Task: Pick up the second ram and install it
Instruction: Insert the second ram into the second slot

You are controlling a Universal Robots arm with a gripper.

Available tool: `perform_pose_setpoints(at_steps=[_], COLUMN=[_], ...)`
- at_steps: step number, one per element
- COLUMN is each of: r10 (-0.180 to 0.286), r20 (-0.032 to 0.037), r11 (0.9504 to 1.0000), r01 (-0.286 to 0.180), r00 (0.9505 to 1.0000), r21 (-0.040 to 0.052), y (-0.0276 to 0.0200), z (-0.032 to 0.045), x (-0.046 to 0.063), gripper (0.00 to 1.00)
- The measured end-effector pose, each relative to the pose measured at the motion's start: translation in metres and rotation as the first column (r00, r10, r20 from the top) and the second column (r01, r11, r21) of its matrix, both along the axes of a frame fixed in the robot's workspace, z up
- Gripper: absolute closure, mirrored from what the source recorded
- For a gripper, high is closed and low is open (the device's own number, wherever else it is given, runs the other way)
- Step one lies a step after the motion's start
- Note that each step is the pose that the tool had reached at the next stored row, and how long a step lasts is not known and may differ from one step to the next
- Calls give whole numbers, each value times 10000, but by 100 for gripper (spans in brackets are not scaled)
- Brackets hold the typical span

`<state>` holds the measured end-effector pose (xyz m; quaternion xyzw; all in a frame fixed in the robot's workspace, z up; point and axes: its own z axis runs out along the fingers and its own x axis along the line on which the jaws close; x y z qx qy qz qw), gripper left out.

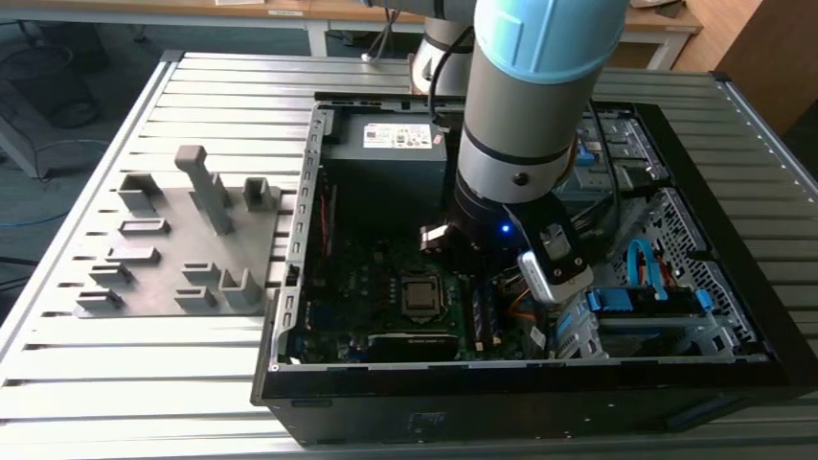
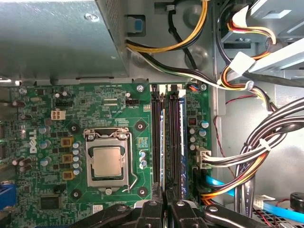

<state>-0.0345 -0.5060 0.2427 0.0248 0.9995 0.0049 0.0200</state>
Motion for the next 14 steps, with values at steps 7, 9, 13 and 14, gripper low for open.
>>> perform_pose_setpoints(at_steps=[7,9,13,14], r10=[-90,-90,-90,-90], r20=[0,-1,-1,0], r11=[10000,10000,10000,10000], r01=[90,90,90,90], r00=[10000,10000,10000,10000], r21=[-1,-2,-11,-10], y=[1,5,38,52], z=[-102,-109,-131,-140], x=[9,15,23,23], gripper=[86,86,86,86])
